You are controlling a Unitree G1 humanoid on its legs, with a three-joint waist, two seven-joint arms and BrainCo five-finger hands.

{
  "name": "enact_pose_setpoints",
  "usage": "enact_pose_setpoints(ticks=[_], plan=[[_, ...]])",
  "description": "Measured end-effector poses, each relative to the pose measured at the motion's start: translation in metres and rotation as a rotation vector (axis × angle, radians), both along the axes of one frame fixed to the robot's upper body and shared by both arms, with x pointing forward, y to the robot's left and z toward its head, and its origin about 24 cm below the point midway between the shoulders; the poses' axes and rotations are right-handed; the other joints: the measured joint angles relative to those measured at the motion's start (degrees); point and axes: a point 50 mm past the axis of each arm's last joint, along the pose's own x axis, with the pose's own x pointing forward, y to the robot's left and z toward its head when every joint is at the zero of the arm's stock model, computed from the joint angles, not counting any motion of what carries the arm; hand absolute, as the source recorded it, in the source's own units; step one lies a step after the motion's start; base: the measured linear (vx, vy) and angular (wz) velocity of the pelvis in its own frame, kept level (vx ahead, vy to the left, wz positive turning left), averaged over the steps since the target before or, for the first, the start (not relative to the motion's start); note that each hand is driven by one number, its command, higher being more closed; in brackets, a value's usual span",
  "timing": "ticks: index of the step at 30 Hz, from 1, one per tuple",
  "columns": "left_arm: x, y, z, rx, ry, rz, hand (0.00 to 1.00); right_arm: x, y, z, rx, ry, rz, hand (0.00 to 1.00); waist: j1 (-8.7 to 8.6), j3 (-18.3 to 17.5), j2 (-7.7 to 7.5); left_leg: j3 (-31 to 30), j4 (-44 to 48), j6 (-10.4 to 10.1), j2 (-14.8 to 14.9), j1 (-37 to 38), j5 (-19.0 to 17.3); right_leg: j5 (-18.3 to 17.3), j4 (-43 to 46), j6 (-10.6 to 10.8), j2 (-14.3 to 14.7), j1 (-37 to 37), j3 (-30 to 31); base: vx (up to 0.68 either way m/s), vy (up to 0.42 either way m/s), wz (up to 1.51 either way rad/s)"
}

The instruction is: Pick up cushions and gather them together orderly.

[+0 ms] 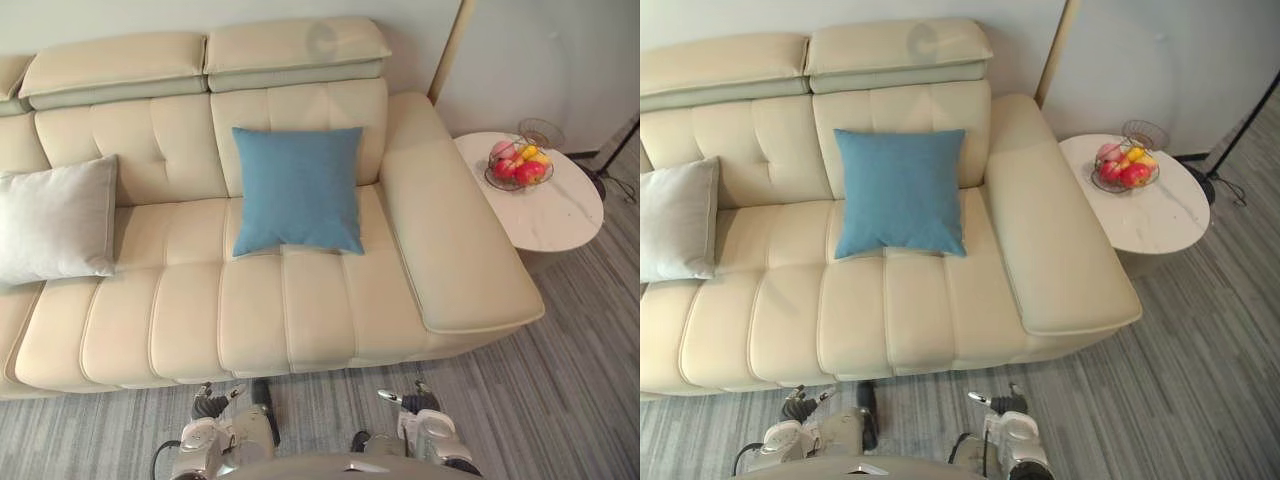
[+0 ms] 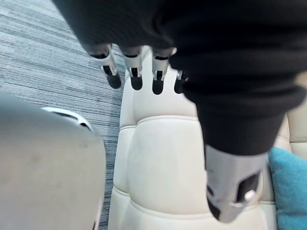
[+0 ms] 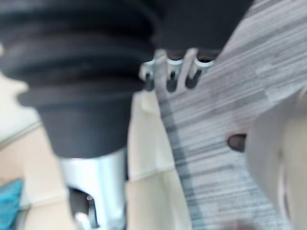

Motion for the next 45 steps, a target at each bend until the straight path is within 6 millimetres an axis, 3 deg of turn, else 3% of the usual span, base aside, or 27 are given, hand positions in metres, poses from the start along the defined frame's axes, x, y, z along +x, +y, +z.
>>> enact_pose_setpoints(ticks=[2, 4, 6, 10, 15, 17, 18, 19, 20, 21, 23, 25, 27, 28, 29, 30, 31, 33, 34, 35, 38, 40, 41, 42, 43, 44, 45], plan=[[-0.003, -0.001, -0.001, -0.002, 0.012, -0.005, 0.0, -0.005, 0.001, -0.002, 0.008, 0.012, -0.013, 0.0, -0.11, -0.28, 0.25, -0.49, 2.01, 0.13, -0.64, 0.99, -2.51, 1.14, -0.58, 1.28, -0.17, 0.3, 2.58, -0.04, 0.141, -0.59], [-0.007, 0.004, -0.003, 0.01, 0.028, -0.014, 0.0, -0.011, 0.004, -0.005, 0.023, 0.027, -0.022, 0.0, -1.19, -1.11, -1.13, 0.6, -0.78, 0.26, -2.23, 2.35, -2.23, 2.32, -3.14, 1.91, -0.6, 0.76, 4.69, -0.06, 0.167, -0.45], [-0.011, 0.008, -0.005, 0.026, 0.051, -0.033, 0.0, -0.015, 0.011, -0.008, 0.046, 0.044, -0.028, 0.0, -2.07, -1.92, -2.32, 3.12, -5.22, 0.31, -3.86, 4.06, -1.51, 5.73, -7.83, 1.67, -1.36, 0.97, 6.85, -0.05, 0.15, -0.48], [-0.011, 0.009, -0.006, 0.043, 0.073, -0.074, 0.0, -0.024, 0.006, -0.012, 0.053, 0.076, -0.068, 0.0, -2.56, -2.21, -2.73, 2.27, -8.85, 0.8, -6.78, 5.75, -1.89, 9.36, -12.97, 0.88, -1.83, 1.42, 9.99, -0.04, 0.125, -0.46], [-0.012, 0.009, -0.008, 0.047, 0.105, -0.118, 0.0, -0.032, 0.004, -0.014, 0.057, 0.095, -0.09, 0.0, -3.06, -2.14, -2.97, 4.98, -9.95, 0.89, -6.54, 9.05, -2.04, 11.56, -15.11, -0.01, -0.06, 1.46, 15.38, 0.03, 0.055, -0.71], [-0.01, 0.011, -0.008, 0.053, 0.109, -0.129, 0.0, -0.027, 0.005, -0.013, 0.058, 0.084, -0.083, 0.0, -3.1, -2.05, -2.99, 8.78, -9.88, 0.23, -4.87, 10.16, -2.86, 14.26, -14.9, -0.6, 1.7, -0.17, 15.28, 0.07, -0.029, -1.35], [-0.01, 0.011, -0.008, 0.054, 0.113, -0.13, 0.0, -0.017, 0.006, -0.01, 0.056, 0.06, -0.072, 0.0, -2.52, -1.72, -2.28, 11.75, -9.92, 0.36, -3.28, 10.22, -3.21, 16.63, -15.16, -3.14, 3.13, -2.45, 8.66, 0.05, -0.051, -1.69], [-0.009, 0.011, -0.008, 0.054, 0.112, -0.131, 0.0, -0.013, 0.006, -0.009, 0.057, 0.052, -0.069, 0.0, -2.58, -1.66, -2.12, 13.75, -9.83, 1.1, -2.37, 10.21, -2.84, 16.17, -15.04, -5.04, 3.01, -2.96, 4.78, 0.04, -0.07, -1.78], [-0.008, 0.011, -0.008, 0.053, 0.113, -0.132, 0.0, -0.007, 0.004, -0.007, 0.051, 0.04, -0.066, 0.0, -3.08, -1.58, -2.28, 17.33, -9.28, 1.54, -1.19, 10.52, -2.67, 13.83, -13.72, -7.95, 1.26, -3.6, -5.23, 0.05, -0.053, -1.52], [-0.008, 0.01, -0.008, 0.054, 0.112, -0.136, 0.0, -0.008, 0.001, -0.008, 0.045, 0.056, -0.066, 0.0, -3.33, -0.91, -1.36, 21.03, -9.0, 1.49, -0.34, 12.02, -2.71, 12.63, -10.53, -9.11, -1.83, -4.05, -16.46, 0.06, -0.051, -1.41], [-0.009, 0.012, -0.008, 0.056, 0.115, -0.133, 0.0, -0.015, 0.0, -0.01, 0.042, 0.075, -0.069, 0.0, -3.5, -0.93, -1.5, 22.63, -8.56, 0.62, 0.14, 13.84, -3.27, 12.88, -9.04, -8.15, -2.39, -3.53, -20.67, 0.1, -0.107, -1.17], [-0.01, 0.011, -0.009, 0.054, 0.117, -0.132, 0.0, -0.016, -0.011, -0.009, 0.013, 0.077, -0.07, 0.0, -3.66, -0.46, 0.37, 23.28, -7.34, -2.06, 1.97, 15.77, -5.07, 11.09, -8.93, -5.62, 0.48, -4.1, -15.97, 0.12, -0.181, -1.19], [-0.012, 0.011, -0.009, 0.053, 0.123, -0.13, 0.0, -0.015, -0.015, -0.007, 0.001, 0.073, -0.07, 0.0, -3.41, -0.06, 1.32, 23.54, -3.33, -2.69, 4.23, 15.78, -6.54, 9.56, -8.67, -5.17, 2.19, -4.79, -13.6, 0.06, -0.157, -1.01], [-0.015, 0.012, -0.01, 0.051, 0.129, -0.119, 0.0, -0.016, -0.017, -0.007, -0.003, 0.078, -0.072, 0.0, -3.26, -0.01, 1.4, 22.71, 4.67, -2.47, 7.51, 14.28, -6.83, 9.22, -8.89, -5.6, 3.88, -4.5, -11.62, 0.03, -0.188, -0.92], [-0.015, 0.013, -0.01, 0.051, 0.127, -0.115, 0.0, -0.017, -0.017, -0.008, -0.004, 0.079, -0.074, 0.0, -3.12, -0.01, 1.56, 22.34, 7.97, -2.35, 8.98, 13.56, -6.83, 9.11, -8.99, -5.76, 4.56, -4.22, -10.89, 0.05, -0.195, -1.02], [-0.013, 0.013, -0.009, 0.048, 0.118, -0.105, 0.0, -0.017, -0.018, -0.007, -0.007, 0.079, -0.075, 0.0, -2.76, 0.31, 2.23, 20.75, 15.82, -0.89, 12.15, 11.96, -6.36, 8.86, -8.94, -6.2, 6.32, -3.28, -8.9, 0.08, -0.096, -1.13], [-0.013, 0.012, -0.009, 0.04, 0.109, -0.09, 0.0, -0.017, -0.017, -0.008, -0.008, 0.082, -0.073, 0.0, -2.22, 0.51, 2.7, 13.44, 24.67, 1.9, 13.59, 8.41, -5.49, 8.58, -8.81, -6.99, 8.05, -2.39, -4.67, 0.12, -0.019, -1.47], [-0.01, 0.008, -0.008, 0.03, 0.097, -0.084, 0.0, -0.016, -0.022, -0.006, -0.016, 0.076, -0.081, 0.0, -1.69, 0.69, 2.79, 3.89, 27.03, 0.67, 7.73, 5.6, -10.97, 8.44, -9.22, -7.23, 8.88, -1.56, 1.14, 0.11, 0.05, -1.38], [-0.01, 0.007, -0.008, 0.027, 0.095, -0.084, 0.0, -0.016, -0.023, -0.006, -0.018, 0.078, -0.082, 0.0, -1.62, 0.78, 2.93, 2.37, 26.78, 0.8, 6.28, 5.21, -11.91, 8.44, -9.43, -7.22, 9.05, -1.12, 2.52, 0.08, 0.064, -1.33], [-0.01, 0.004, -0.008, 0.02, 0.091, -0.082, 0.0, -0.018, -0.024, -0.006, -0.022, 0.082, -0.084, 0.0, -1.07, 0.87, 3.08, 0.08, 24.55, 1.15, 2.92, 4.09, -13.63, 8.44, -9.83, -7.22, 9.48, -0.22, 6.16, 0.09, 0.085, -1.18], [-0.009, 0.001, -0.006, 0.008, 0.066, -0.044, 0.0, -0.02, -0.022, -0.007, -0.02, 0.085, -0.088, 0.0, -0.13, 0.88, 3.07, -5.04, 17.87, 1.18, -1.23, 1.81, -14.39, 8.43, -9.5, -7.2, 11.31, -0.05, 14.21, 0.07, 0.129, -1.56], [-0.009, 0.0, -0.005, 0.004, 0.058, -0.025, 0.0, -0.021, -0.022, -0.007, -0.02, 0.086, -0.097, 0.0, 0.93, 0.71, 3.37, -12.62, 10.14, 0.23, -4.24, 2.32, -14.08, 8.43, -9.61, -7.16, 13.28, -1.02, 19.65, 0.02, 0.226, -2.07], [-0.013, 0.0, -0.007, -0.003, 0.074, -0.016, 0.0, -0.02, -0.024, -0.006, -0.023, 0.078, -0.104, 0.0, 0.76, 0.49, 4.56, -16.59, 5.95, 0.56, -4.17, 3.94, -12.33, 8.73, -10.58, -7.05, 15.72, -0.76, 22.47, 0.04, 0.237, -2.1], [-0.016, 0.001, -0.008, -0.003, 0.081, -0.013, 0.0, -0.02, -0.022, -0.007, -0.017, 0.08, -0.106, 0.0, 0.87, -0.01, 5.28, -16.31, 5.75, 1.26, -4.1, 4.17, -11.95, 8.91, -10.56, -6.8, 16.17, -0.32, 23.42, 0.12, 0.236, -2.08], [-0.02, 0.006, -0.009, 0.008, 0.094, -0.009, 0.0, -0.024, -0.015, -0.009, 0.0, 0.083, -0.11, 0.0, 0.64, -0.49, 4.51, -13.36, 5.02, 1.45, -3.5, 5.01, -11.87, 8.55, -8.34, -5.49, 16.09, -1.49, 23.59, 0.19, 0.212, -1.61], [-0.017, 0.012, -0.007, 0.025, 0.085, -0.011, 0.0, -0.032, -0.014, -0.01, 0.008, 0.083, -0.135, 0.0, 0.35, -0.51, 1.94, -8.82, 3.98, 1.76, -3.83, 6.91, -12.17, 6.98, -3.33, -4.78, 14.47, -2.32, 23.77, 0.21, 0.192, -1.43], [-0.015, 0.013, -0.007, 0.028, 0.082, -0.016, 0.0, -0.035, -0.015, -0.011, 0.008, 0.092, -0.143, 0.0, 0.34, -0.62, 1.28, -7.27, 3.98, 1.98, -4.05, 7.36, -12.59, 5.66, -3.2, -4.28, 13.83, -2.13, 23.68, 0.19, 0.172, -1.23]])
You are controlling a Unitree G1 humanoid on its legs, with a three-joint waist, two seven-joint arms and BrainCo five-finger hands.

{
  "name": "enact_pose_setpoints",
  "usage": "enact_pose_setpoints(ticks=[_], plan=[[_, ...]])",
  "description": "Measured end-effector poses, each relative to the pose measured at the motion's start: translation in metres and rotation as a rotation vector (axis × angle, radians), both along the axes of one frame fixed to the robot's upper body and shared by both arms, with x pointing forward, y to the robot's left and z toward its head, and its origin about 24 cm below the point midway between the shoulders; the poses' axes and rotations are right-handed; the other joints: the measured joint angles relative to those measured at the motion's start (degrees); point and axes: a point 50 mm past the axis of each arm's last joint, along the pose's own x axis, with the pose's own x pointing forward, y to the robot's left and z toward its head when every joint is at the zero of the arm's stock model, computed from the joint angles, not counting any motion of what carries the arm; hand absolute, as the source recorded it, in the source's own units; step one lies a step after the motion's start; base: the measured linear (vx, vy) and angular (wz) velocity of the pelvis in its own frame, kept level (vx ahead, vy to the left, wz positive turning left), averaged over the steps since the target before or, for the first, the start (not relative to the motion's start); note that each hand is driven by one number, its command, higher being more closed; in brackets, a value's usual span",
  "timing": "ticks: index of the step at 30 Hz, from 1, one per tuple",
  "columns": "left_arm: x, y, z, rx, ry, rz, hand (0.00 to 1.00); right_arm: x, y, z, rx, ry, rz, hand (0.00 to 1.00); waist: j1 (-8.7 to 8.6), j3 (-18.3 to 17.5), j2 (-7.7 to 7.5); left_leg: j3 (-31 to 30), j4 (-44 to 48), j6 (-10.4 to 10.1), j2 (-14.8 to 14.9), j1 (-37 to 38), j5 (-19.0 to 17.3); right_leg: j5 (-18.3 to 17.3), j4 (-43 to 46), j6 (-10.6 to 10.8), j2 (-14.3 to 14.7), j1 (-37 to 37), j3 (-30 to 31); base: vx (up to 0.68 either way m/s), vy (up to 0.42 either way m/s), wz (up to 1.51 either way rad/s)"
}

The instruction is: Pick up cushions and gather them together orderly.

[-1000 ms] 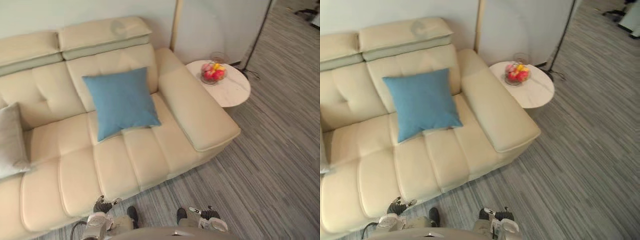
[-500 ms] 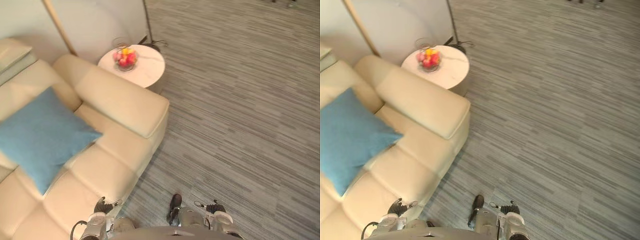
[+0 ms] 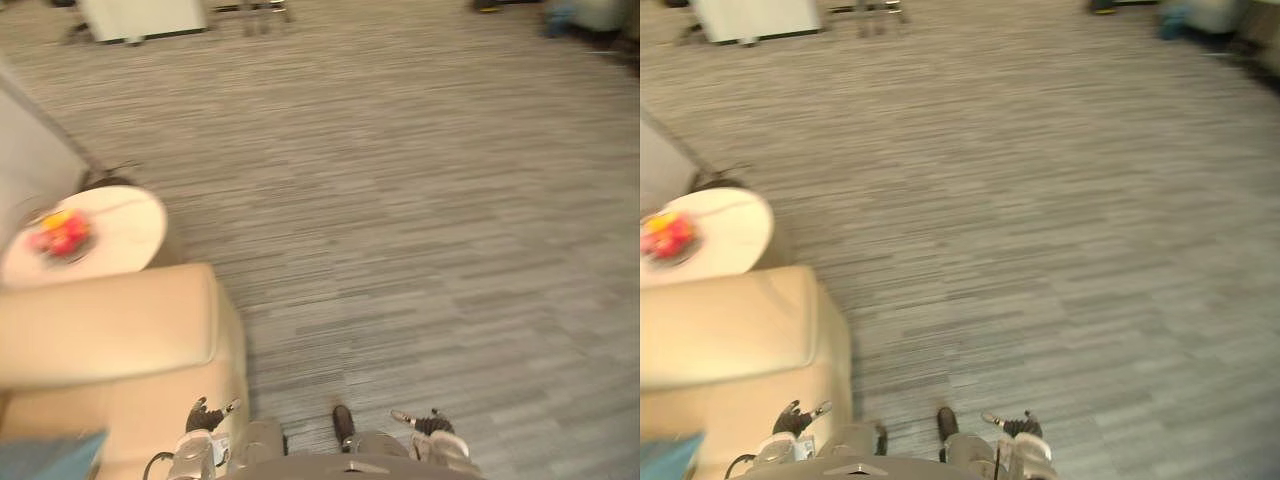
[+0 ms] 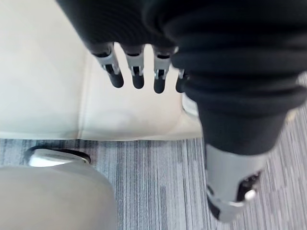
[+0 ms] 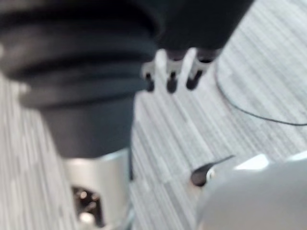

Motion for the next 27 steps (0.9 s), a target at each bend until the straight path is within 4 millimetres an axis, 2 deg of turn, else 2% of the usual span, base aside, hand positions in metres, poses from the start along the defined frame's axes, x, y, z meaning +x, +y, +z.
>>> enact_pose_setpoints(ticks=[2, 3, 4, 5, 6, 7, 8, 9, 10, 12, 13, 14, 15, 16, 18, 19, 22, 23, 24, 25, 26, 27], plan=[[0.003, -0.005, 0.0, -0.006, 0.001, -0.029, 0.0, 0.0, -0.001, 0.0, -0.001, -0.003, -0.005, 0.0, 0.08, 0.03, -0.01, 5.36, -0.76, 0.61, 0.81, 1.17, -0.59, -0.72, 2.14, -0.64, -1.99, -2.42, -3.51, 0.14, 0.146, -1.29], [0.004, -0.006, 0.0, -0.006, -0.003, -0.034, 0.0, 0.005, -0.002, 0.002, -0.001, -0.014, -0.003, 0.0, 0.28, -0.02, -0.11, 10.03, -1.79, 0.82, 1.09, 1.82, 0.03, -1.18, 5.05, 0.12, -4.84, -5.12, -10.63, 0.12, 0.081, -1.43], [0.004, -0.005, 0.0, -0.003, -0.001, -0.041, 0.0, 0.009, -0.001, 0.002, 0.001, -0.021, 0.001, 0.0, 0.05, 0.0, 0.11, 11.9, -1.95, 0.76, 1.35, 2.45, 0.12, -1.52, 5.23, 0.31, -6.67, -5.7, -15.48, 0.18, 0.03, -1.48], [0.004, -0.006, 0.0, -0.002, 0.005, -0.056, 0.0, 0.015, 0.001, 0.003, 0.004, -0.025, 0.017, 0.0, -0.15, 0.0, 0.35, 14.57, -1.91, 0.81, 2.15, 2.55, 0.07, -2.26, 4.47, -0.8, -9.01, -6.04, -23.99, 0.19, -0.005, -1.34], [0.007, -0.006, 0.0, 0.008, 0.005, -0.096, 0.0, 0.021, 0.0, 0.004, 0.0, -0.024, 0.031, 0.0, -0.33, 0.3, 1.17, 17.26, -1.88, 0.79, 2.97, 2.86, 0.03, -2.09, 3.99, -2.0, -13.45, -5.63, -37.65, 0.25, -0.027, -1.44], [0.009, -0.003, 0.001, 0.016, 0.006, -0.102, 0.0, 0.026, -0.002, 0.005, -0.006, -0.028, 0.04, 0.0, -0.09, 0.71, 1.58, 17.84, -2.02, 0.6, 3.32, 3.27, -0.07, -0.47, 3.76, -0.84, -15.01, -4.67, -43.35, 0.21, -0.058, -1.12], [0.009, -0.003, 0.001, 0.014, 0.008, -0.099, 0.0, 0.028, -0.002, 0.005, -0.008, -0.028, 0.043, 0.0, -0.16, 0.84, 1.78, 17.67, -2.22, 0.43, 3.37, 3.49, -0.04, -0.29, 3.88, -1.26, -14.9, -4.54, -44.56, 0.23, -0.109, -0.75], [0.008, -0.004, 0.0, 0.007, 0.013, -0.096, 0.0, 0.027, -0.005, 0.005, -0.015, -0.019, 0.048, 0.0, -0.37, 0.84, 2.12, 17.41, -3.27, -0.22, 2.99, 4.42, 0.38, -0.41, 3.89, -1.59, -14.54, -4.34, -45.0, 0.24, -0.137, -0.55], [0.007, -0.008, -0.001, 0.002, 0.02, -0.111, 0.0, 0.023, -0.008, 0.004, -0.022, -0.005, 0.043, 0.0, -0.68, 1.11, 3.0, 16.58, -4.47, -0.43, 3.32, 6.62, 0.6, -0.71, 2.5, -1.79, -13.01, -2.6, -43.87, 0.23, -0.126, -0.47], [0.008, -0.007, -0.002, 0.008, 0.027, -0.123, 0.0, 0.021, -0.01, 0.004, -0.026, 0.0, 0.039, 0.0, -1.23, 1.16, 3.32, 15.58, -1.48, -0.51, 4.42, 6.38, 0.56, -1.4, 0.98, -1.7, -11.7, -0.74, -43.29, 0.15, -0.094, -0.25], [0.009, -0.008, -0.001, 0.019, 0.027, -0.146, 0.0, 0.019, -0.011, 0.004, -0.034, 0.002, 0.039, 0.0, -1.48, 1.35, 3.19, 14.18, 8.44, -0.46, 6.91, 2.91, 0.61, -1.73, -0.99, -1.72, -10.2, 0.48, -42.47, 0.11, -0.101, -0.26], [0.01, -0.009, -0.001, 0.017, 0.021, -0.148, 0.0, 0.017, -0.011, 0.003, -0.037, 0.008, 0.04, 0.0, -1.13, 1.86, 3.71, 12.06, 18.0, 0.91, 9.49, -0.72, 1.97, -1.98, -1.97, -1.95, -8.71, 1.91, -42.06, 0.1, -0.064, -0.4], [0.012, -0.006, 0.001, 0.026, 0.012, -0.15, 0.0, 0.016, -0.011, 0.004, -0.044, 0.009, 0.028, 0.0, -0.63, 2.74, 4.32, 9.64, 25.95, 2.18, 11.45, -3.58, 4.89, -2.71, -2.62, -2.7, -7.44, 3.9, -41.28, 0.11, -0.012, -0.57], [0.013, -0.004, 0.001, 0.033, 0.009, -0.151, 0.0, 0.017, -0.009, 0.003, -0.043, 0.009, 0.033, 0.0, -0.07, 3.93, 4.03, 7.28, 31.86, 2.95, 11.97, -5.46, 6.73, -3.37, -2.78, -2.96, -6.67, 5.51, -39.68, 0.12, 0.054, -0.69], [0.008, -0.002, 0.0, 0.036, 0.019, -0.147, 0.0, 0.018, -0.007, 0.004, -0.036, 0.0, 0.021, 0.0, 0.37, 4.07, 3.96, 4.42, 35.6, 1.93, 10.7, -8.5, 3.69, -4.4, -2.76, -2.92, -6.54, 6.64, -37.31, 0.12, 0.069, -0.63], [0.006, -0.002, 0.0, 0.035, 0.025, -0.145, 0.0, 0.018, -0.008, 0.004, -0.035, -0.001, 0.006, 0.0, 0.69, 4.16, 4.01, 3.27, 34.48, 1.42, 8.7, -11.68, 1.26, -4.81, -3.42, -2.37, -6.55, 7.28, -34.98, 0.13, 0.083, -0.56], [0.007, -0.003, 0.001, 0.032, 0.011, -0.137, 0.0, 0.017, -0.008, 0.003, -0.034, 0.0, -0.008, 0.0, 1.75, 4.2, 3.92, 3.27, 25.17, 1.26, 6.55, -14.67, 1.01, -4.93, -4.66, -2.17, -6.68, 7.46, -31.91, 0.2, 0.151, -0.73], [0.006, -0.003, 0.0, 0.03, 0.013, -0.13, 0.0, 0.016, -0.008, 0.003, -0.036, 0.002, -0.019, 0.0, 1.91, 4.24, 3.86, 2.66, 13.61, 0.24, 4.75, -15.45, 1.72, -5.33, -5.53, -1.46, -6.91, 8.02, -30.6, 0.2, 0.16, -0.56], [0.005, -0.003, 0.0, 0.029, 0.015, -0.129, 0.0, 0.016, -0.008, 0.003, -0.036, 0.003, -0.019, 0.0, 1.97, 4.22, 3.88, 2.08, 8.81, -0.62, 4.22, -15.23, 2.42, -5.62, -5.55, -0.97, -7.02, 8.16, -30.04, 0.28, 0.233, -0.72], [0.003, -0.003, -0.001, 0.026, 0.022, -0.124, 0.0, 0.016, -0.008, 0.003, -0.037, 0.004, -0.019, 0.0, 2.4, 4.28, 3.89, 1.17, 2.94, -1.07, 3.25, -14.23, 7.11, -6.07, -5.44, 0.34, -7.2, 8.59, -28.27, 0.18, 0.153, -0.58], [0.001, -0.002, -0.001, 0.027, 0.028, -0.123, 0.0, 0.016, -0.009, 0.003, -0.038, 0.004, -0.018, 0.0, 3.0, 4.21, 3.86, 1.69, 1.88, -0.36, 2.56, -12.91, 8.27, -6.27, -5.59, 0.92, -7.55, 9.13, -26.89, 0.37, 0.21, -0.59], [-0.002, 0.002, -0.001, 0.038, 0.038, -0.123, 0.0, 0.014, -0.001, 0.001, -0.017, 0.01, -0.017, 0.0, 3.16, 3.65, 1.47, 3.45, -0.37, -0.07, 0.71, -11.36, 7.15, -6.07, -6.77, 1.7, -8.34, 9.6, -24.02, 0.44, 0.154, -0.25]])
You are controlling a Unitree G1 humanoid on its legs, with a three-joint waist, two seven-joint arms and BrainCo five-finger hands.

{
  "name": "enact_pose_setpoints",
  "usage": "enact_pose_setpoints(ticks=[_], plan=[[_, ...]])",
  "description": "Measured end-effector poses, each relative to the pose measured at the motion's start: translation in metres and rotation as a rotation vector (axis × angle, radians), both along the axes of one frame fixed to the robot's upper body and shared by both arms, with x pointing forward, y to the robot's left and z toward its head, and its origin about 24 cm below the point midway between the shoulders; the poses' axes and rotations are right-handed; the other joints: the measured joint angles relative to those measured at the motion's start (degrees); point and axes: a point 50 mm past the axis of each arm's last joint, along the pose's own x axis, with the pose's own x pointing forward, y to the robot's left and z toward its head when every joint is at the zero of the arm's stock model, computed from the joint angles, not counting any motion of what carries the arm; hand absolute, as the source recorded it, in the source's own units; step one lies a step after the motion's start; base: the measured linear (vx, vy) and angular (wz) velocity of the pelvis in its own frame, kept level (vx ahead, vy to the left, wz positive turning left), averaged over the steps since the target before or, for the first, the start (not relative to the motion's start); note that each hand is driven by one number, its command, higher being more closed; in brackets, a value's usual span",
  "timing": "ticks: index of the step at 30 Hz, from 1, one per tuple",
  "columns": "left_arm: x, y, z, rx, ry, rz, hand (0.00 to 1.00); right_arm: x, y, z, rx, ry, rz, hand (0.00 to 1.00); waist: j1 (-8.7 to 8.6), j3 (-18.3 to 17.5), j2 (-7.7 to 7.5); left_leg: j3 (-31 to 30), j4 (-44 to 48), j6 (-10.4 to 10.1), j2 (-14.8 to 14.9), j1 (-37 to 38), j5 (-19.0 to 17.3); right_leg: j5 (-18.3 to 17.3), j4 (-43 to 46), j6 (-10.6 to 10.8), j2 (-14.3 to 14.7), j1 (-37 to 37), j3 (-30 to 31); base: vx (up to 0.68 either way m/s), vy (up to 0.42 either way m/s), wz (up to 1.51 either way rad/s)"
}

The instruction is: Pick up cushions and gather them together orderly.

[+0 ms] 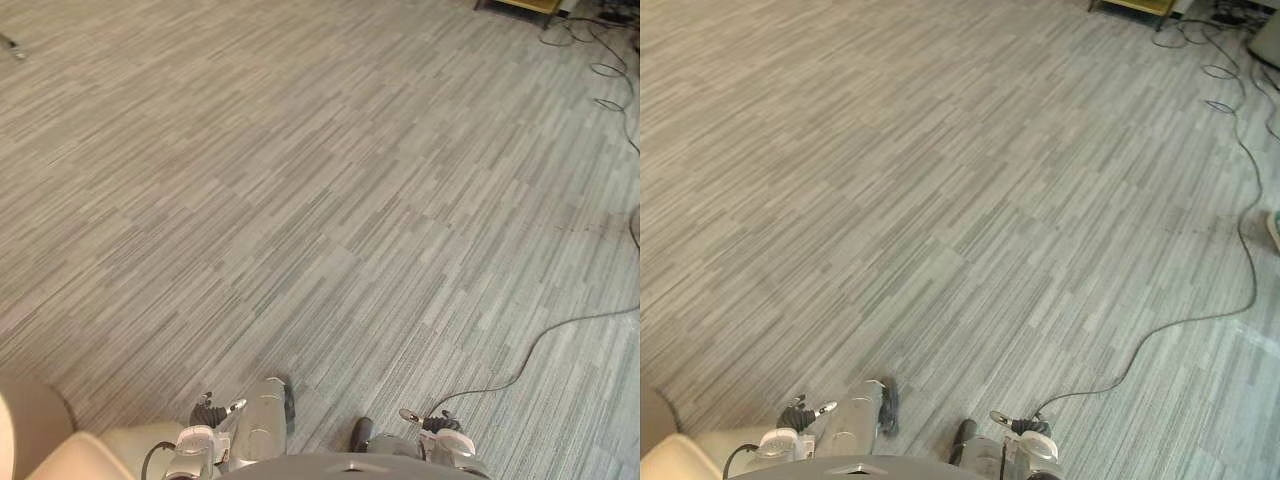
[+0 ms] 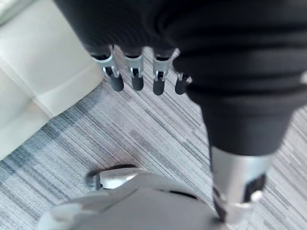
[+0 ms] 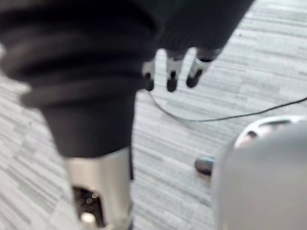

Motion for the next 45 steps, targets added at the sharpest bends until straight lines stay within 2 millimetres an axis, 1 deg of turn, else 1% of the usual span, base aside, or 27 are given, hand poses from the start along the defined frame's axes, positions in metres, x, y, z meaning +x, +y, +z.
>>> enact_pose_setpoints(ticks=[1, 5, 7, 9, 10, 12, 15, 17, 18, 19, 20, 23, 26, 28, 29, 30, 32, 33, 35, 37, 38, 39, 40, 41, 42, 43, 45], plan=[[0.001, 0.004, 0.001, 0.01, -0.01, -0.001, 0.0, -0.003, 0.003, -0.001, 0.009, 0.007, -0.006, 0.0, 0.13, -0.43, -1.38, 0.63, 0.29, 1.09, -1.73, 0.43, -1.06, -0.2, 0.02, 0.69, -1.19, 0.21, 1.8, 0.52, 0.191, -0.09], [-0.008, 0.006, -0.002, 0.005, 0.021, 0.032, 0.0, 0.0, 0.006, -0.001, 0.021, -0.009, -0.023, 0.0, 0.29, -0.91, -1.98, 2.82, 4.17, 4.03, -3.74, 2.05, -5.37, -2.74, 6.45, 5.08, -4.38, -0.41, 5.07, 0.34, 0.149, -0.11], [-0.013, 0.005, -0.003, 0.006, 0.037, 0.025, 0.0, 0.002, 0.006, 0.001, 0.026, -0.027, -0.021, 0.0, 0.74, -1.23, -2.59, 5.29, 3.68, 4.53, -5.12, 6.33, -9.28, -3.94, 29.3, 9.5, -7.47, -9.29, 8.68, 0.41, 0.173, -0.36], [-0.016, 0.007, -0.004, 0.012, 0.05, 0.02, 0.0, 0.005, 0.003, 0.003, 0.015, -0.046, -0.015, 0.0, -1.16, -1.31, -2.84, 5.36, 3.72, 5.26, -5.83, 9.57, -10.9, 0.46, 44.24, 11.42, -9.63, -14.94, 8.94, 0.39, 0.035, 0.01], [-0.015, 0.007, -0.003, 0.016, 0.052, 0.013, 0.0, 0.007, 0.001, 0.005, 0.009, -0.054, -0.008, 0.0, -1.9, -1.25, -2.89, 5.32, 3.01, 5.51, -5.72, 12.97, -11.44, 0.61, 52.35, 9.29, -10.64, -17.7, 7.47, 0.4, -0.03, 0.11], [-0.013, 0.007, -0.003, 0.017, 0.044, 0.01, 0.0, 0.008, 0.001, 0.006, 0.008, -0.069, -0.003, 0.0, -2.54, -1.19, -2.77, 5.32, 0.49, 5.43, -5.05, 17.22, -11.47, -0.88, 55.64, 5.85, -11.03, -20.1, 3.87, 0.35, -0.074, -0.02], [-0.008, 0.007, -0.001, 0.018, 0.029, 0.01, 0.0, 0.015, 0.002, 0.009, 0.008, -0.091, 0.003, 0.0, -3.25, -1.17, -2.44, 6.87, -5.31, 3.1, -2.15, 25.34, -12.01, -3.78, 47.32, 1.79, -10.28, -25.09, -3.25, 0.43, -0.153, -0.27], [-0.01, 0.008, -0.001, 0.02, 0.033, 0.011, 0.0, 0.015, 0.003, 0.009, 0.011, -0.093, 0.005, 0.0, -3.85, -1.24, -2.66, 7.68, -7.68, 3.02, -1.01, 29.15, -12.04, -2.21, 34.95, 0.4, -8.73, -26.81, -4.9, 0.43, -0.218, -0.26], [-0.011, 0.008, -0.002, 0.022, 0.036, 0.01, 0.0, 0.015, 0.002, 0.009, 0.008, -0.095, 0.006, 0.0, -4.55, -1.35, -2.88, 7.5, -8.49, 2.86, -0.83, 30.42, -12.13, 0.28, 27.51, 0.36, -7.96, -27.25, -4.06, 0.61, -0.359, 0.05], [-0.015, 0.011, -0.003, 0.029, 0.05, 0.008, 0.0, 0.014, 0.0, 0.009, 0.008, -0.092, 0.003, 0.0, -5.96, -1.79, -3.55, 5.85, -9.79, 1.09, -1.15, 32.28, -12.34, 11.82, 16.77, -1.71, -6.38, -26.23, -1.98, 0.62, -0.327, -0.06], [-0.013, 0.001, -0.005, 0.006, 0.055, -0.007, 0.0, 0.019, -0.007, 0.011, -0.013, -0.095, 0.013, 0.0, -5.6, -1.99, -0.83, 4.3, -10.76, 0.87, 0.7, 32.21, -11.92, 11.58, 16.05, -1.61, -4.0, -25.44, -2.56, 0.61, -0.322, -0.17], [-0.007, -0.007, -0.005, -0.004, 0.047, -0.035, 0.0, 0.018, -0.012, 0.011, -0.015, -0.081, -0.002, 0.0, -5.62, -1.76, 0.54, -1.28, -9.43, -0.21, 0.69, 31.28, -8.26, 7.49, 17.95, -3.16, -1.51, -25.38, -1.48, 0.32, -0.174, -0.34], [-0.003, -0.006, -0.003, -0.013, 0.026, 0.003, 0.0, 0.013, -0.013, 0.009, -0.018, -0.068, -0.005, 0.0, -6.58, -1.59, 1.14, -4.9, 11.98, -0.99, 3.74, 24.05, -4.55, 2.85, 18.35, -3.6, -0.06, -20.86, -2.99, 0.39, -0.165, 0.01], [0.0, -0.007, -0.002, -0.027, 0.003, 0.039, 0.0, 0.004, -0.013, 0.008, -0.024, -0.062, -0.006, 0.0, -6.01, -0.85, 1.5, -4.8, 32.43, -0.47, 7.86, 16.02, 10.7, -0.11, 16.4, -4.82, 1.65, -14.03, -3.13, 0.44, -0.082, 0.01], [0.003, -0.007, 0.0, -0.028, -0.014, 0.04, 0.0, 0.002, -0.013, 0.008, -0.022, -0.057, -0.009, 0.0, -5.46, -0.7, 1.97, -2.96, 41.27, 1.05, 10.38, 11.87, 6.99, -1.5, 15.51, -5.08, 2.61, -11.0, -2.45, 0.35, -0.004, -0.19], [0.005, -0.007, 0.001, -0.029, -0.024, 0.038, 0.0, 0.002, -0.01, 0.007, -0.015, -0.054, -0.01, 0.0, -5.1, -0.62, 1.99, -1.74, 44.15, 1.02, 10.9, 9.48, 4.67, -2.31, 15.06, -5.01, 2.62, -9.16, -1.97, 0.36, 0.021, -0.22], [0.008, -0.007, 0.004, -0.022, -0.048, 0.029, 0.0, 0.001, -0.003, 0.005, 0.006, -0.055, -0.017, 0.0, -4.33, -0.62, 1.83, 1.87, 41.54, 0.69, 9.72, 2.09, -1.55, -2.89, 10.03, -4.19, 1.89, -2.86, -0.51, 0.37, 0.076, -0.26], [0.008, -0.006, 0.004, -0.021, -0.051, 0.029, 0.0, 0.002, -0.003, 0.005, 0.01, -0.057, -0.022, 0.0, -4.14, -0.6, 1.69, 2.83, 39.41, 0.71, 9.36, 0.99, -2.64, -2.86, 9.32, -4.07, 1.55, -2.0, -0.3, 0.38, 0.141, -0.39], [0.012, -0.005, 0.006, -0.018, -0.064, 0.033, 0.0, 0.004, 0.0, 0.005, 0.016, -0.062, -0.025, 0.0, -2.83, -0.46, 1.33, 6.35, 22.2, 0.47, 6.64, -2.71, -4.94, -3.17, 6.08, -1.61, -0.58, 2.1, 1.72, 0.51, 0.238, -0.4], [0.013, -0.006, 0.006, -0.016, -0.066, 0.032, 0.0, 0.003, 0.001, 0.004, 0.02, -0.059, -0.03, 0.0, -2.55, -0.44, 1.1, 5.84, 7.9, -0.92, 3.62, -2.75, -2.19, -4.11, 4.43, 0.17, -1.95, 4.08, 2.4, 0.51, 0.285, -0.28], [0.01, -0.005, 0.005, -0.009, -0.053, 0.013, 0.0, 0.001, 0.002, 0.002, 0.028, -0.045, -0.036, 0.0, -1.64, -0.64, 0.09, 5.07, -1.79, 1.72, 0.24, -0.18, 6.05, -4.84, 1.78, 1.46, -3.01, 6.67, 4.91, 0.4, 0.224, -0.27], [0.011, -0.002, 0.005, 0.002, -0.051, 0.005, 0.0, -0.001, 0.007, 0.0, 0.042, -0.033, -0.031, 0.0, -1.93, -1.29, -0.46, 5.42, -1.82, 1.12, -0.63, -0.07, 5.09, -3.93, 0.37, 0.67, -3.45, 7.4, 6.08, 0.52, 0.256, -0.19], [0.012, 0.0, 0.006, 0.006, -0.053, 0.002, 0.0, 0.002, 0.013, -0.001, 0.063, -0.035, -0.043, 0.0, -2.43, -1.37, -1.15, 4.95, 1.1, 3.44, -0.94, -0.92, 2.3, -0.65, -0.76, 0.8, -3.4, 7.89, 7.43, 0.52, 0.26, 0.06], [0.012, 0.002, 0.006, 0.011, -0.052, 0.003, 0.0, 0.002, 0.015, -0.001, 0.071, -0.037, -0.049, 0.0, -2.37, -1.35, -1.62, 4.56, 2.72, 4.45, -1.16, -1.21, 1.56, -0.33, -0.44, 0.97, -3.54, 8.05, 8.09, 0.53, 0.277, -0.01], [0.01, 0.01, 0.006, 0.026, -0.044, 0.008, 0.0, 0.0, 0.021, -0.003, 0.09, -0.033, -0.064, 0.0, -1.84, -1.67, -3.5, 4.78, 6.23, 6.5, -1.75, -0.99, 0.1, -0.25, 2.32, 1.17, -5.03, 8.33, 9.94, 0.59, 0.322, -0.23], [0.005, 0.012, 0.004, 0.031, -0.021, 0.008, 0.0, -0.001, 0.021, -0.003, 0.091, -0.034, -0.068, 0.0, -1.32, -2.23, -4.41, 5.51, 6.36, 6.83, -2.2, 1.31, -1.94, 0.41, 10.12, 2.39, -5.72, 5.73, 11.61, 0.55, 0.278, -0.37], [0.001, 0.012, 0.002, 0.032, 0.0, 0.004, 0.0, 0.001, 0.022, -0.002, 0.091, -0.04, -0.057, 0.0, -1.81, -2.22, -4.51, 6.49, 4.37, 7.24, -2.79, 5.75, -4.15, 2.97, 26.33, 8.17, -6.89, -0.19, 12.67, 0.46, 0.203, -0.29]])
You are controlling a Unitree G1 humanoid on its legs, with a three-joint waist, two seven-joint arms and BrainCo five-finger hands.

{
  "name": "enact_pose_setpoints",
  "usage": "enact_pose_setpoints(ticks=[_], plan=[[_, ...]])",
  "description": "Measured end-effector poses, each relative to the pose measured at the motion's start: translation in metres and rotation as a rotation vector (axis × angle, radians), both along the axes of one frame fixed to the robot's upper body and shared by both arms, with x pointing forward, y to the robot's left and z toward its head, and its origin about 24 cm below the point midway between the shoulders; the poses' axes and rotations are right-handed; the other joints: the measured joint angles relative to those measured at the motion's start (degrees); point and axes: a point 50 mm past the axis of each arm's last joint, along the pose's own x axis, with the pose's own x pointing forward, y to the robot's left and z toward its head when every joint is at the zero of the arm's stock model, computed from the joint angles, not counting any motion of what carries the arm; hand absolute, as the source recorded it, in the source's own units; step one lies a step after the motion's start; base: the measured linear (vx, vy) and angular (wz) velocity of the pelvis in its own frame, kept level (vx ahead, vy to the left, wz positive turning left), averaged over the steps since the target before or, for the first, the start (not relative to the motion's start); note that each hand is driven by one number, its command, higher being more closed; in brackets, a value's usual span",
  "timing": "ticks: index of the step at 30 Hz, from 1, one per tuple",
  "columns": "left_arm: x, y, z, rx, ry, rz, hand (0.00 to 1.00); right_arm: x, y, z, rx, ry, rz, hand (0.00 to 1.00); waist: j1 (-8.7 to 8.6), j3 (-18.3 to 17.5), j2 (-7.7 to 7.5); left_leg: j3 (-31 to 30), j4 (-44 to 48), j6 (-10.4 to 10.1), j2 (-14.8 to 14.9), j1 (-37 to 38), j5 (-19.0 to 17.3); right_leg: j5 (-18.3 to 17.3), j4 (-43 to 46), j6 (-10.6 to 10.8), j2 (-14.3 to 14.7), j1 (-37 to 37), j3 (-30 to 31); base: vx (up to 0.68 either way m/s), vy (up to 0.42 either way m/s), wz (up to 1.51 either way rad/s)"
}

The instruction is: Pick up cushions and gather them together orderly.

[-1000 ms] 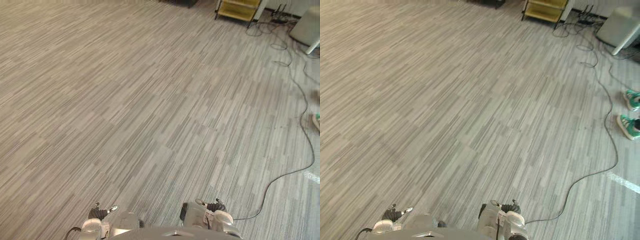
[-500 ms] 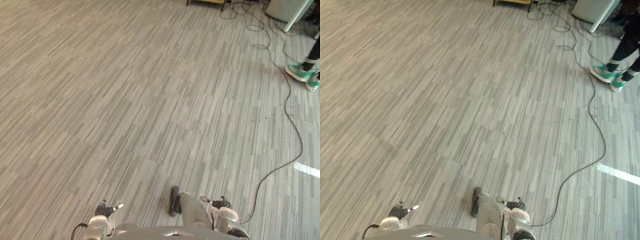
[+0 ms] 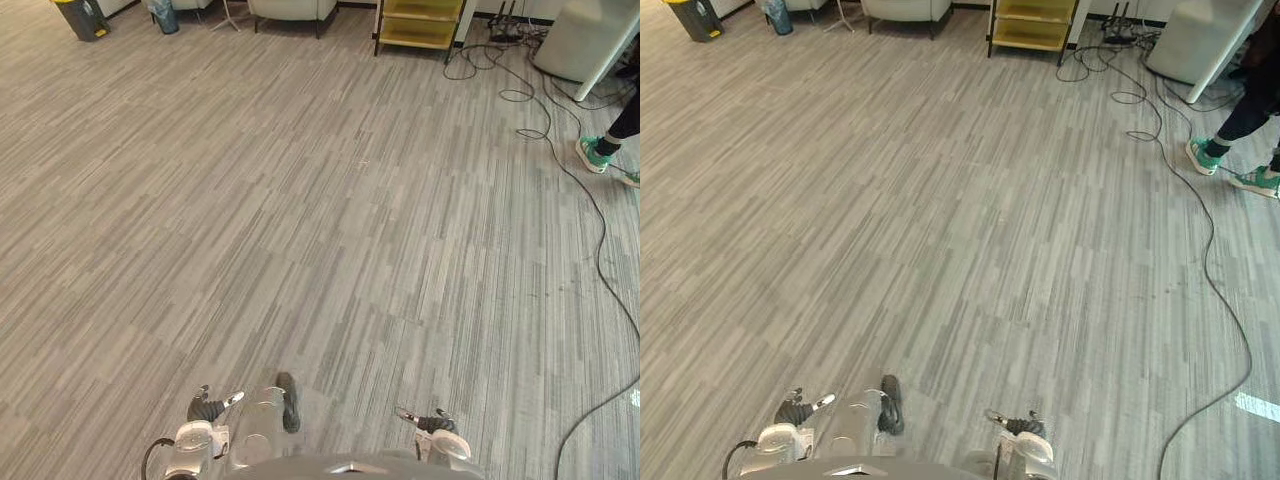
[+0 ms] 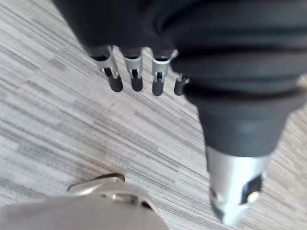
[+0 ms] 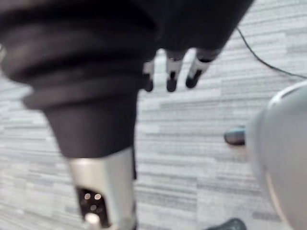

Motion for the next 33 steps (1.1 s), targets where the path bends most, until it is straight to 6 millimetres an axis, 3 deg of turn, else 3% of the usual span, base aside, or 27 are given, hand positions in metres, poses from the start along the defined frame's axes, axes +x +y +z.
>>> enact_pose_setpoints(ticks=[1, 2, 3, 4, 6, 7, 8, 9, 10, 11, 12, 14, 15, 16, 25, 30, 33], plan=[[0.0, 0.0, 0.0, 0.001, 0.002, -0.005, 0.0, 0.0, -0.001, 0.001, -0.002, -0.003, -0.001, 0.0, -0.48, 0.02, -0.13, 0.23, -1.13, 0.21, -0.62, 2.96, -0.88, 0.44, 10.92, 1.34, -0.75, -4.29, 0.17, 0.36, 0.084, -0.06], [0.0, 0.0, 0.0, 0.0, 0.003, -0.006, 0.0, 0.002, -0.004, 0.002, -0.013, -0.017, 0.0, 0.0, -0.85, 0.04, -0.12, 0.42, -2.11, 0.25, -1.15, 5.72, -1.45, 0.02, 18.6, 0.7, -1.72, -7.28, -1.44, 0.39, 0.056, 0.06], [0.0, -0.002, 0.0, -0.004, 0.004, -0.006, 0.0, -0.001, -0.007, 0.003, -0.023, -0.021, -0.001, 0.0, -1.4, 0.11, 0.14, 0.63, -3.57, 0.27, -1.3, 9.33, -1.86, -1.46, 23.61, -1.67, -3.12, -10.32, -5.28, 0.29, 0.023, 0.08], [0.0, -0.002, 0.0, -0.005, 0.004, -0.006, 0.0, -0.001, -0.007, 0.003, -0.025, -0.022, -0.001, 0.0, -1.43, 0.06, 0.31, 0.72, -4.03, 0.27, -1.3, 10.04, -1.86, -1.81, 23.79, -2.12, -3.45, -10.84, -6.18, 0.27, -0.01, 0.1], [0.001, -0.002, 0.0, -0.005, -0.002, -0.003, 0.0, -0.002, -0.009, 0.003, -0.024, -0.019, -0.01, 0.0, -1.19, -0.14, 0.17, 1.07, -6.02, 0.23, -1.13, 14.12, -1.84, -3.21, 19.2, -3.57, -4.29, -13.17, -10.49, 0.25, -0.05, 0.05], [-0.001, -0.001, 0.0, -0.002, 0.001, 0.002, 0.0, -0.005, -0.008, 0.002, -0.019, -0.006, -0.011, 0.0, -1.26, -0.52, -0.34, 1.07, -6.65, -0.04, -1.0, 15.55, -1.92, -2.86, 11.77, -4.57, -4.52, -13.79, -13.1, 0.19, -0.093, 0.05], [-0.002, -0.001, 0.0, -0.002, 0.001, 0.003, 0.0, -0.005, -0.008, 0.001, -0.019, -0.005, -0.011, 0.0, -1.25, -0.56, -0.39, 1.06, -6.7, -0.36, -1.0, 15.69, -1.98, -2.47, 10.22, -4.94, -4.5, -13.82, -13.44, 0.25, -0.132, 0.01], [-0.004, 0.005, 0.001, 0.009, 0.001, 0.01, 0.0, -0.011, -0.004, -0.001, -0.008, 0.011, -0.015, 0.0, -0.81, -1.64, -2.26, 0.23, -7.14, -2.22, -3.09, 16.28, -2.61, 6.54, -6.1, -7.87, -3.69, -14.1, -15.16, 0.25, -0.141, -0.16], [-0.006, 0.001, -0.001, -0.002, 0.01, 0.008, 0.0, -0.016, -0.007, -0.003, -0.008, 0.032, -0.019, 0.0, -0.68, -2.38, -1.66, -1.79, -7.79, -3.35, -2.85, 16.17, -3.3, 4.77, -8.58, -8.03, -2.55, -12.68, -14.71, 0.24, -0.137, -0.2], [-0.009, -0.005, -0.004, -0.017, 0.025, 0.006, 0.0, -0.018, -0.013, -0.003, -0.021, 0.044, -0.019, 0.0, -0.99, -2.77, 0.24, -3.23, -8.19, -3.42, -1.99, 15.95, -3.33, 4.91, -12.41, -7.87, -1.06, -11.09, -14.7, 0.19, -0.11, -0.15], [-0.01, -0.009, -0.005, -0.025, 0.032, 0.002, 0.0, -0.021, -0.017, -0.003, -0.029, 0.053, -0.022, 0.0, -1.28, -3.08, 1.02, -3.8, -8.61, -3.45, -1.88, 16.04, -3.33, 5.18, -15.0, -7.42, -0.26, -9.95, -14.81, 0.15, -0.069, -0.11], [-0.016, -0.016, -0.008, -0.044, 0.06, -0.007, 0.0, -0.034, -0.028, -0.006, -0.036, 0.096, -0.07, 0.0, -1.04, -4.38, 3.17, -6.26, -10.57, -3.95, -0.66, 16.22, -3.03, 8.31, -24.55, -6.87, 2.72, -6.03, -15.29, 0.13, -0.041, -0.11], [-0.016, -0.017, -0.009, -0.045, 0.063, -0.01, 0.0, -0.036, -0.029, -0.006, -0.038, 0.101, -0.073, 0.0, -1.07, -4.59, 3.37, -6.86, -10.97, -4.17, -0.62, 16.25, -2.9, 8.9, -25.89, -6.86, 3.1, -5.42, -15.36, 0.05, -0.018, -0.03], [-0.027, -0.006, -0.013, -0.022, 0.137, -0.084, 0.0, -0.044, -0.027, -0.011, 0.008, 0.127, -0.161, 0.0, -2.98, -4.08, 2.0, -16.01, -17.9, -4.76, -3.27, 19.05, -2.38, 16.86, -40.9, -6.31, 4.6, 0.35, -15.45, 0.0, 0.0, 0.0], [-0.026, -0.006, -0.013, -0.021, 0.136, -0.084, 0.0, -0.044, -0.027, -0.011, 0.009, 0.128, -0.161, 0.0, -3.09, -4.05, 1.95, -15.92, -17.95, -4.76, -3.29, 19.15, -2.38, 16.87, -40.83, -6.3, 4.56, 0.36, -15.43, 0.0, 0.0, 0.0], [-0.023, -0.006, -0.012, -0.021, 0.127, -0.078, 0.0, -0.042, -0.025, -0.011, 0.025, 0.116, -0.147, 0.0, -4.63, -3.14, 1.14, -13.37, -20.12, -4.5, -3.78, 20.68, -0.6, 17.12, -39.88, -5.97, 3.41, 0.11, -15.09, -0.02, 0.011, -0.13], [-0.017, -0.002, -0.009, -0.013, 0.105, -0.074, 0.0, -0.029, -0.023, -0.008, 0.027, 0.071, -0.096, 0.0, -4.66, -1.04, 0.34, -9.92, -20.14, -4.39, -3.83, 21.1, -0.27, 13.79, -31.34, -6.17, 1.78, -4.22, -16.77, -0.11, 0.012, -0.27]])
